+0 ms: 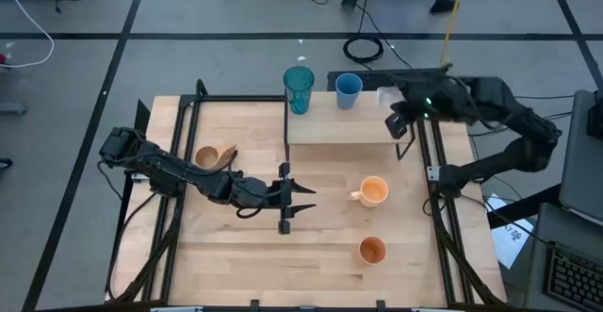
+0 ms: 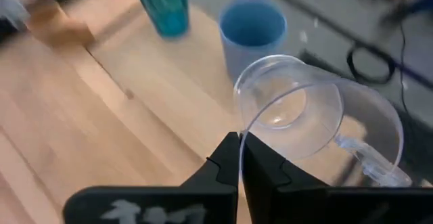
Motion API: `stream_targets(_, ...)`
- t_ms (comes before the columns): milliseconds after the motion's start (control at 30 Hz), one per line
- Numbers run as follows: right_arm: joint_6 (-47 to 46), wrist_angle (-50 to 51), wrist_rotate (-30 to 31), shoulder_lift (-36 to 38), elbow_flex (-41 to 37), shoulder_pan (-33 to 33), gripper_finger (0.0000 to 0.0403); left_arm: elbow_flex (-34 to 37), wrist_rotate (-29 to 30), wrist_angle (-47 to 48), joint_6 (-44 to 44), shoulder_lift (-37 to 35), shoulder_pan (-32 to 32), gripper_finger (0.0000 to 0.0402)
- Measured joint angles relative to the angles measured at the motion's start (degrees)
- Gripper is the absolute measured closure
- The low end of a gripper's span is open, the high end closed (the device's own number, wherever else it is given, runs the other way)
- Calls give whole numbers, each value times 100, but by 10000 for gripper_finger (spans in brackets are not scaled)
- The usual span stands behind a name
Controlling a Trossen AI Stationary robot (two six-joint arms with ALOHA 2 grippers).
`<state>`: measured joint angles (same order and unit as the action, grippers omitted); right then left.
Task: Stack small to large cups/mugs on shelf
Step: Put the transparent mug on the shelf
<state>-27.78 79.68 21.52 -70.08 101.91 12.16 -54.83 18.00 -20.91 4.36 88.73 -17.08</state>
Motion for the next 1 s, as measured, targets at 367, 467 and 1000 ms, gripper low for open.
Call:
stream_targets(367, 1064, 1032, -1460, -1456, 1194, 1870, 403, 0, -9, 2, -7, 0, 0, 247)
stream_targets(467, 1370, 1029, -1810, -1803, 1286, 2301, 403, 0, -11, 2, -7, 0, 0, 247)
stream_targets(1000, 2091, 1034, -2159, -2835, 1300, 3204, 403, 0, -11, 13, 27, 0, -4, 247)
